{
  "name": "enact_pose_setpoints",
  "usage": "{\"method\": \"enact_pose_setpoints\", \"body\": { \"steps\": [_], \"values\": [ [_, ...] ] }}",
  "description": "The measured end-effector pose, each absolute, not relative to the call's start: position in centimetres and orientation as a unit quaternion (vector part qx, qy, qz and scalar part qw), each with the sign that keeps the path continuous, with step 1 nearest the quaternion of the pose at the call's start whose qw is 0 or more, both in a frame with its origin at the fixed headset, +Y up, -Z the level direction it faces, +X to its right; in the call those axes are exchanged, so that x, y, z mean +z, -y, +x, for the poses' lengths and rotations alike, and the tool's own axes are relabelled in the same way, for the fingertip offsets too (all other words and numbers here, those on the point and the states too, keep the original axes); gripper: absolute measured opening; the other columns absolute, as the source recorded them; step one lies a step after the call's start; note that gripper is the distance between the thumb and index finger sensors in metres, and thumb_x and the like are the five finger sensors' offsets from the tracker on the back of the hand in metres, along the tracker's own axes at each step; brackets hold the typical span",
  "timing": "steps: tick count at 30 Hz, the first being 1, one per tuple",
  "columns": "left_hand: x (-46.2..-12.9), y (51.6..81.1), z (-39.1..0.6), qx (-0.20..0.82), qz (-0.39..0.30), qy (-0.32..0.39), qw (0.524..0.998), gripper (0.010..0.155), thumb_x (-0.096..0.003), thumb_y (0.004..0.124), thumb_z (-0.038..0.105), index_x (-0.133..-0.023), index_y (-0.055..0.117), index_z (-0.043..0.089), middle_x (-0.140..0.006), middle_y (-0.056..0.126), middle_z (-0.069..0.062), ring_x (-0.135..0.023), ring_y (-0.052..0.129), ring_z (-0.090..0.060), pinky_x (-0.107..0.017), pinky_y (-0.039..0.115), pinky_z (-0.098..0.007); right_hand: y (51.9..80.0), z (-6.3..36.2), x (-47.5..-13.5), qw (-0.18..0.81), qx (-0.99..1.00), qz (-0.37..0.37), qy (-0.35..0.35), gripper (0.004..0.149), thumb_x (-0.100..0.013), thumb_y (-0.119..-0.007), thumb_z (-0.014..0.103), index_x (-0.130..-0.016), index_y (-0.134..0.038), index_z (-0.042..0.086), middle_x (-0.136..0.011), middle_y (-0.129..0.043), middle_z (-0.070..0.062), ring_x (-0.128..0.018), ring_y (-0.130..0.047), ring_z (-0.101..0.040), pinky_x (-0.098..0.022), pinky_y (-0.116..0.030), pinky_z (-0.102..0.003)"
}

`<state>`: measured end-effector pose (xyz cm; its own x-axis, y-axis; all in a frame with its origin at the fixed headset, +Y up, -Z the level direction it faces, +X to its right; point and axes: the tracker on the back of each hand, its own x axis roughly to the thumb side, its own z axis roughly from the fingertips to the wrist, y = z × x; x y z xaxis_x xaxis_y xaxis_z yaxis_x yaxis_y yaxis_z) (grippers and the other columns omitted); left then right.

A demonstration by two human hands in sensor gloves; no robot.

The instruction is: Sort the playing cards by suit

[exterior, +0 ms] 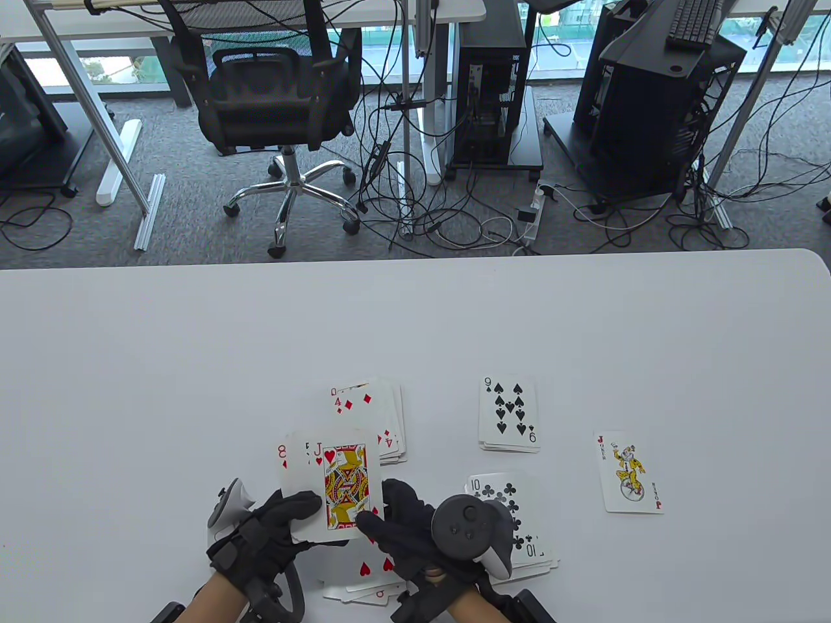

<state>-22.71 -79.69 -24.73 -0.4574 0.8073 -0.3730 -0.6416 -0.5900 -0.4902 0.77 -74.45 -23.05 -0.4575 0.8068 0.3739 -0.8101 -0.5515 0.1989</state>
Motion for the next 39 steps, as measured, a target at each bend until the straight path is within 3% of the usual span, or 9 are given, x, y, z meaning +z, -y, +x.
{"method": "enact_pose_setpoints", "body": {
  "steps": [8, 18, 22, 33, 39],
  "values": [
    [-24.6, 79.7, -22.3, 0.838, -0.303, 0.151, 0.427, 0.053, -0.0623, 0.068, 0.032, -0.108, 0.045, 0.02, -0.11, 0.062, -0.008, -0.093, 0.078, -0.034, -0.059, 0.079, -0.045, 74.5, 1.0, -23.2, 0.492, 0.849, 0.193, 0.01, 0.052, -0.051, -0.073, 0.035, -0.075, -0.07, -0.011, -0.043, -0.092, -0.004, -0.019, -0.098, -0.019, -0.037, -0.084, -0.047],
    [-24.7, 79.6, -22.6, 0.84, -0.296, 0.15, 0.429, 0.052, -0.0622, 0.068, 0.032, -0.108, 0.046, 0.021, -0.109, 0.063, -0.005, -0.093, 0.079, -0.033, -0.059, 0.079, -0.045, 74.6, 2.0, -23.4, 0.49, 0.854, 0.173, 0.034, 0.044, -0.054, -0.067, 0.026, -0.074, -0.072, -0.012, -0.043, -0.094, -0.007, -0.02, -0.099, -0.022, -0.036, -0.084, -0.048],
    [-24.9, 79.4, -23.0, 0.847, -0.284, 0.152, 0.423, 0.052, -0.0623, 0.068, 0.033, -0.108, 0.046, 0.021, -0.109, 0.064, -0.005, -0.092, 0.08, -0.033, -0.058, 0.08, -0.044, 74.5, 3.3, -23.5, 0.515, 0.843, 0.13, 0.081, 0.041, -0.055, -0.063, 0.023, -0.075, -0.07, -0.012, -0.045, -0.093, -0.006, -0.021, -0.099, -0.021, -0.038, -0.084, -0.047],
    [-25.6, 78.9, -24.7, 0.866, -0.241, 0.146, 0.413, 0.052, -0.0627, 0.067, 0.033, -0.108, 0.045, 0.021, -0.109, 0.063, -0.005, -0.092, 0.08, -0.032, -0.058, 0.08, -0.043, 74.7, 6.8, -24.4, 0.583, 0.805, 0.049, 0.101, 0.04, -0.055, -0.062, 0.022, -0.074, -0.07, -0.013, -0.042, -0.092, -0.005, -0.018, -0.098, -0.018, -0.036, -0.085, -0.045],
    [-26.0, 78.6, -25.9, 0.876, -0.214, 0.14, 0.408, 0.052, -0.063, 0.067, 0.034, -0.109, 0.045, 0.021, -0.11, 0.063, -0.005, -0.093, 0.08, -0.031, -0.059, 0.08, -0.042, 76.1, 4.9, -24.6, 0.524, 0.847, 0.09, -0.027, 0.04, -0.054, -0.064, 0.021, -0.072, -0.073, -0.014, -0.037, -0.093, -0.006, -0.012, -0.097, -0.018, -0.032, -0.085, -0.045]
  ]
}}
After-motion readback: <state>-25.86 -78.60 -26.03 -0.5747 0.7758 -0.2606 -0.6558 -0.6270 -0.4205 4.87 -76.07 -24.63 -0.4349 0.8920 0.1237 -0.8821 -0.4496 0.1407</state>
